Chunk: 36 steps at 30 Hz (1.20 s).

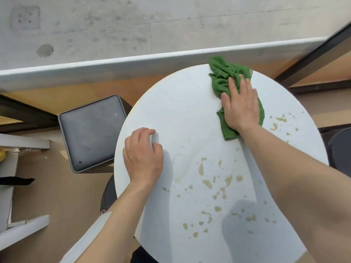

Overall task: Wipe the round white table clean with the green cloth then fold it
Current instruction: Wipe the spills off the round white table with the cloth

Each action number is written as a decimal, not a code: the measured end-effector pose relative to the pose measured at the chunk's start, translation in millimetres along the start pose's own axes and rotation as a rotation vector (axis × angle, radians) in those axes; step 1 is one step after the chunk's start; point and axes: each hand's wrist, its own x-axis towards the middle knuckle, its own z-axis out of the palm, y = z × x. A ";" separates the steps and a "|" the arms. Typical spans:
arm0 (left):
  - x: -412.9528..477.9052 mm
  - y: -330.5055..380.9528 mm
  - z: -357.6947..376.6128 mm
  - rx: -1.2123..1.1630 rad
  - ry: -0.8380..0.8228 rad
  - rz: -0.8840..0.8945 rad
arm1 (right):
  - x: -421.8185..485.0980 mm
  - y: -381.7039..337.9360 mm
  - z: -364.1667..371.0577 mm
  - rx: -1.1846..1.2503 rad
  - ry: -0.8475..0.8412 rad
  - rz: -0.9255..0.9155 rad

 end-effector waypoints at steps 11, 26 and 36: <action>6.2 34.2 14.6 -0.094 0.069 0.041 | -64.5 -87.5 28.2 -0.009 -0.091 -0.328; -7.6 130.6 73.8 -0.101 -0.074 0.122 | 10.5 99.1 -15.9 -0.033 -0.059 -0.140; -33.2 138.3 94.1 -0.091 -0.154 0.160 | -110.9 149.2 8.4 -0.009 -0.007 0.242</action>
